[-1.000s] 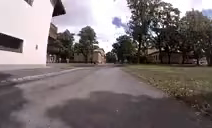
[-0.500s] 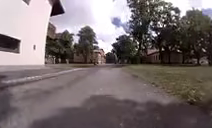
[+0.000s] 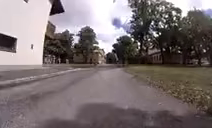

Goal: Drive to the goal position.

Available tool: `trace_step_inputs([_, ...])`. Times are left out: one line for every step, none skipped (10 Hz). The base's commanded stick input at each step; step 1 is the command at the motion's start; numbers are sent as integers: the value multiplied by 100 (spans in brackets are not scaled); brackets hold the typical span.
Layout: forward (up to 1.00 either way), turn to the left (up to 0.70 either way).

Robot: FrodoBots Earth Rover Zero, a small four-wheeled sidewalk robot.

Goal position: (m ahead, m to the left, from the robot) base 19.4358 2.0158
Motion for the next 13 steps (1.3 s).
trace_step_inputs([70,0])
trace_step_inputs([70,0])
trace_step_inputs([70,0])
trace_step_inputs([70,0])
trace_step_inputs([70,0])
trace_step_inputs([70,0])
trace_step_inputs([70,0])
trace_step_inputs([70,0])
trace_step_inputs([70,0])
trace_step_inputs([70,0])
trace_step_inputs([70,0])
trace_step_inputs([70,0])
trace_step_inputs([70,0])
